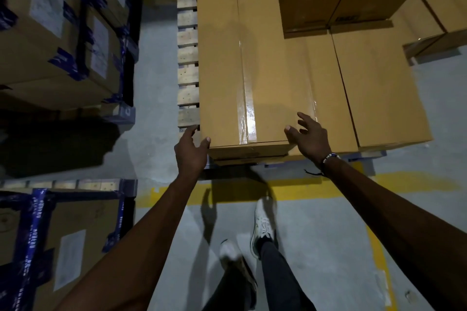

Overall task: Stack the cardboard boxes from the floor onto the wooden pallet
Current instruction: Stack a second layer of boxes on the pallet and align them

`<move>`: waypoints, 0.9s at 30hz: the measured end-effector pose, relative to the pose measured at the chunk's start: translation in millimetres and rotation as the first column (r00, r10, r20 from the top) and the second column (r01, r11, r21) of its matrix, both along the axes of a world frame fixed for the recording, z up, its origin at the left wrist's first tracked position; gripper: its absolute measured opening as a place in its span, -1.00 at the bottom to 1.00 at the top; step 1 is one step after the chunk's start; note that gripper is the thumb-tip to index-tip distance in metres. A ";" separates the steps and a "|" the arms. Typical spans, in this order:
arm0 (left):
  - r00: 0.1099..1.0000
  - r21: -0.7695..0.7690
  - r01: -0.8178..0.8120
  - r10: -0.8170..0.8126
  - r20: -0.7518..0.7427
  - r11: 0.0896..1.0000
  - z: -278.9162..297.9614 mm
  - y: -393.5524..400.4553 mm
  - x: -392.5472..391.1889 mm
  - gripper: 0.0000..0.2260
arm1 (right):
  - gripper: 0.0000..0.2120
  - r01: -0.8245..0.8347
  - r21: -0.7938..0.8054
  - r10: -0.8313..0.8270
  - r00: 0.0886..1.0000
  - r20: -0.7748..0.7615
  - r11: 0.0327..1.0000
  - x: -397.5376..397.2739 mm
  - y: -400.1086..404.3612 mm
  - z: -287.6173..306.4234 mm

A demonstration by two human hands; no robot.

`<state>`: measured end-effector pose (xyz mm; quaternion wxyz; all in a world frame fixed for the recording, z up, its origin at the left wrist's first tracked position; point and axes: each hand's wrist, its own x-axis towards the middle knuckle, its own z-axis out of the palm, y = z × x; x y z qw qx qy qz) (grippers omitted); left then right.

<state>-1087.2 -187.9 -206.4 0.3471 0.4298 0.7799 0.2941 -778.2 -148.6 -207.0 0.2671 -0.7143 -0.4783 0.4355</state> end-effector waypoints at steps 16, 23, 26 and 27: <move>0.955 0.283 0.298 -0.283 -0.092 0.912 275.9 -84.1 36.7 -0.66 | -0.57 0.168 0.177 -0.149 0.982 -0.115 0.970 60.7 -129.9 278.8; 0.931 0.365 0.347 -0.364 -0.025 0.864 360.5 -120.0 86.1 -0.68 | -0.62 0.319 0.226 -0.295 0.946 -0.133 0.921 121.8 -229.5 367.0; 0.909 0.390 0.386 -0.417 -0.007 0.836 380.1 -127.9 125.5 -0.68 | -0.62 0.399 0.259 -0.376 0.917 -0.135 0.880 159.6 -258.9 379.3; 0.898 0.396 0.404 -0.441 0.001 0.825 384.5 -129.4 140.8 -0.68 | -0.62 0.433 0.270 -0.408 0.901 -0.145 0.860 173.6 -266.9 381.6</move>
